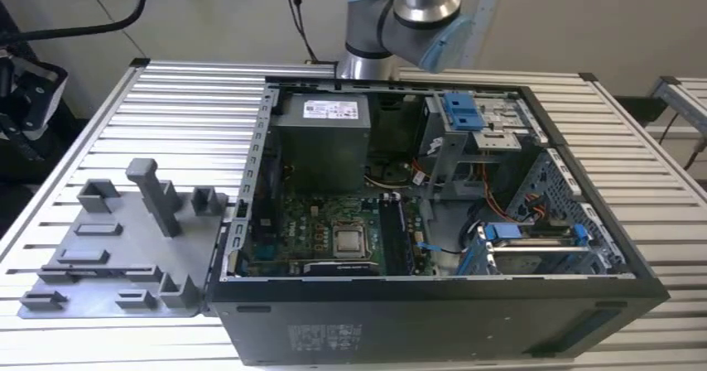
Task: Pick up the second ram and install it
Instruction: 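Reach for the second ram, then pick up the second ram and move it above second insertion slot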
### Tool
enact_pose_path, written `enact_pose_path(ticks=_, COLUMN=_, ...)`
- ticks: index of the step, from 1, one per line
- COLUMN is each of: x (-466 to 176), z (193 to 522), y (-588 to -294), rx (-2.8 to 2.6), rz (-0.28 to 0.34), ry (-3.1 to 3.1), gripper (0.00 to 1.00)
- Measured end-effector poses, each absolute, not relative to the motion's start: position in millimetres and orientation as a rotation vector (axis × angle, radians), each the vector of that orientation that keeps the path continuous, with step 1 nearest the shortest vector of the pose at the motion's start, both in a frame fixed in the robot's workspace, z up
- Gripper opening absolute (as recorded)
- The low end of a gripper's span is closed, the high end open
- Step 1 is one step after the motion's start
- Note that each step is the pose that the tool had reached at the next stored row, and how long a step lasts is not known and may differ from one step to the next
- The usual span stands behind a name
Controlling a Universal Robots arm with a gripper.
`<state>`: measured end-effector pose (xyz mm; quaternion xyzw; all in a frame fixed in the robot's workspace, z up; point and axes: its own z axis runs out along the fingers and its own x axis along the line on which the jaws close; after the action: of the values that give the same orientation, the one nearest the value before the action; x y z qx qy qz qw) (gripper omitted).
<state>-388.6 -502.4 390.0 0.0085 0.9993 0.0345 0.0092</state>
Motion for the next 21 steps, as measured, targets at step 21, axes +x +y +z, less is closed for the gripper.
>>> enact_pose_path(ticks=21, x=-394.1, z=389.9, y=-506.9, rx=0.026, rz=0.109, ry=3.123, gripper=0.11)
